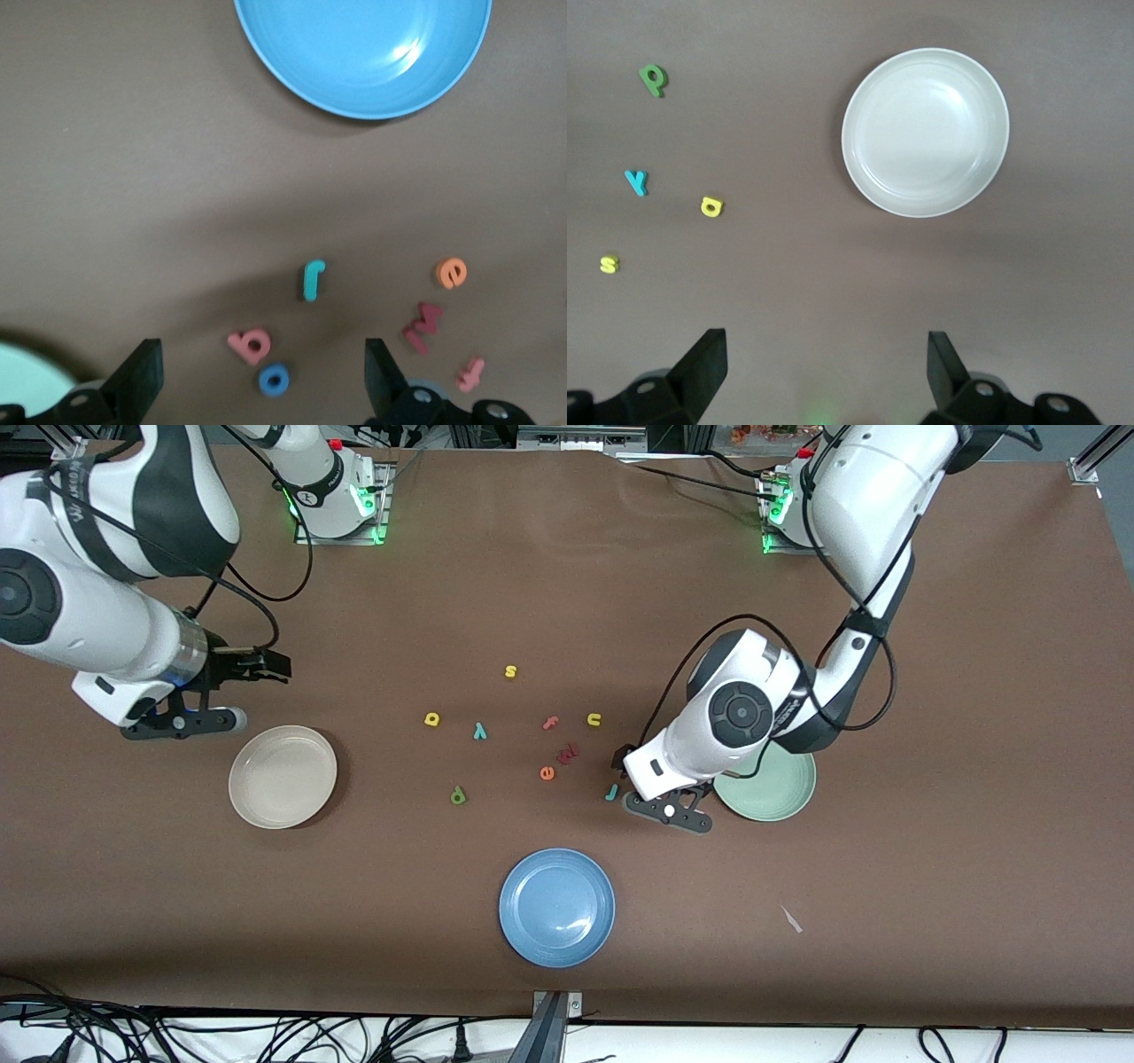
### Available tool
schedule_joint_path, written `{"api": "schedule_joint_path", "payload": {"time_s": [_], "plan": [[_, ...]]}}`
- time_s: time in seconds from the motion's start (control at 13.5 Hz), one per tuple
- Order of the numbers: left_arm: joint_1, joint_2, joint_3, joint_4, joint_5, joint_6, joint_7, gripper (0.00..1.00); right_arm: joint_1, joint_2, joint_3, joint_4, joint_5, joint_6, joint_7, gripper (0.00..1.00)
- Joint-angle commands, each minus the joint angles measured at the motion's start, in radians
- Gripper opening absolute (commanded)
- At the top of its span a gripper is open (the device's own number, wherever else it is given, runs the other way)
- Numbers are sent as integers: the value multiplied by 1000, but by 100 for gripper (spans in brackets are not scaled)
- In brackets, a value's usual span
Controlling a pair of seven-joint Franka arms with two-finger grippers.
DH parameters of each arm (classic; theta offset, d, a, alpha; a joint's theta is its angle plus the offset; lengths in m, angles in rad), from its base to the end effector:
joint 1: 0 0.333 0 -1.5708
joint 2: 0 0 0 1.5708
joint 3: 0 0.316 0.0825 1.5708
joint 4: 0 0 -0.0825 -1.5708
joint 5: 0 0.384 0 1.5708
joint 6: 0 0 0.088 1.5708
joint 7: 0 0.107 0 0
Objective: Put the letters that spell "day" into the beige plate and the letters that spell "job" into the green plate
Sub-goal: 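Grasp the teal r with the left gripper while the right gripper approaches letters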
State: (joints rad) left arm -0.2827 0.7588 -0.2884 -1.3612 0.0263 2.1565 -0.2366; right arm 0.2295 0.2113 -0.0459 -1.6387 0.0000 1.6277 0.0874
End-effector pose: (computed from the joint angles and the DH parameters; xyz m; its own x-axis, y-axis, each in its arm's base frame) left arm 0.6483 -0.3587 0.2880 0.9650 -0.2617 0.0168 -0.2603 -0.9481 0.1824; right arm 0.5906 0.1117 0.4745 0.9716 0.0905 -0.2186 0.0991 -0.9947 0.0288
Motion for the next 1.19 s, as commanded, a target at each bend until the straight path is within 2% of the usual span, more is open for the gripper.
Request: {"api": "schedule_joint_path", "payload": {"time_s": [0.0,0.3,0.59,0.74,1.11], "plan": [[-33,45,12,47,32,61,8,100,25,-13,0,-59,40,70,55,100],[-38,66,12,39,115,91,7,100,88,12,0,-93,40,142,167,100],[-43,76,12,34,121,94,0,100,174,78,0,-125,41,249,234,100],[-43,76,12,33,121,94,0,96,223,85,0,-189,41,355,294,100],[-79,108,14,33,129,95,3,83,258,85,20,-256,41,406,344,100]]}}
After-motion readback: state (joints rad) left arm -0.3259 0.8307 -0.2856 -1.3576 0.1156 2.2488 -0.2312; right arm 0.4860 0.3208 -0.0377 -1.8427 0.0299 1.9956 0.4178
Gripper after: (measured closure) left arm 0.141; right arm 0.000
